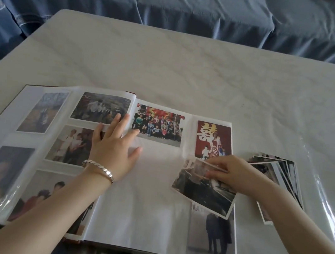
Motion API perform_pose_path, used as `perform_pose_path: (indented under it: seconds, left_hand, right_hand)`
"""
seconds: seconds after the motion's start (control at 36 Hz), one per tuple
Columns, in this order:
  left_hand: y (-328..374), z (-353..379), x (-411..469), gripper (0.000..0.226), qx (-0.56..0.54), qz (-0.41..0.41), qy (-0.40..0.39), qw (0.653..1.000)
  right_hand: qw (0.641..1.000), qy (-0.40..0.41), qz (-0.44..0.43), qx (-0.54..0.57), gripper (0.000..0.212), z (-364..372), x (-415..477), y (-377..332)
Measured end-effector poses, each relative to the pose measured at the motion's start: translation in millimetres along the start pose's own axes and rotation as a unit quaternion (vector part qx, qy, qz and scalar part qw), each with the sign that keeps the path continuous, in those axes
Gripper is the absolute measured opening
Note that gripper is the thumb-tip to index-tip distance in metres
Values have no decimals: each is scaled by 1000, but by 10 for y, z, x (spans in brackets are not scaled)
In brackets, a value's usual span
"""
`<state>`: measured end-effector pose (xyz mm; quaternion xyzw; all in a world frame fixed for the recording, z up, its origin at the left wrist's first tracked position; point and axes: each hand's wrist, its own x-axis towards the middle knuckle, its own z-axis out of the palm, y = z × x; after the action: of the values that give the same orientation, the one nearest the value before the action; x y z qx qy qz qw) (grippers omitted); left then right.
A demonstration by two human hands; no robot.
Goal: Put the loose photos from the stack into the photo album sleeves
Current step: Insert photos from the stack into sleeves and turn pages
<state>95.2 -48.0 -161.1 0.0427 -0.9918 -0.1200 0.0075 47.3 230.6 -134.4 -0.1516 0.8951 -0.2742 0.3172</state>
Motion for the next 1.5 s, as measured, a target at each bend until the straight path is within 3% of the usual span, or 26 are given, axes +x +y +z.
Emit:
perform_pose_path:
  seconds: [0.17,0.39,0.56,0.67,0.75,0.89,0.97,1.11,1.36,1.5]
  left_hand:
    - [-5,-8,8,47,0,2,-6,1000]
    - [-7,-28,6,48,4,3,-17,1000]
    - [-1,-32,0,47,-2,1,-14,1000]
    - [-14,-19,7,46,-6,-2,-12,1000]
    - [-15,-11,8,46,0,-2,-9,1000]
    - [-9,-12,11,46,4,-3,-13,1000]
    - [-8,-14,9,46,4,-4,-14,1000]
    - [-13,-25,13,46,3,-5,-18,1000]
    - [5,-64,5,41,8,1,-23,1000]
    - [29,-90,-1,40,4,1,-23,1000]
  right_hand:
    - [1000,11,-23,-4,32,31,266,-82]
    - [998,55,-8,33,29,12,297,-168]
    - [951,89,108,277,20,-3,-75,92]
    - [910,89,149,376,18,156,-278,176]
    - [888,137,147,413,14,297,-345,180]
    - [900,235,114,349,18,464,-349,133]
    - [911,252,100,310,26,465,-326,140]
    - [924,238,92,285,27,375,-249,136]
    - [924,158,92,336,18,579,-2,-249]
    - [930,168,88,315,22,651,49,-338]
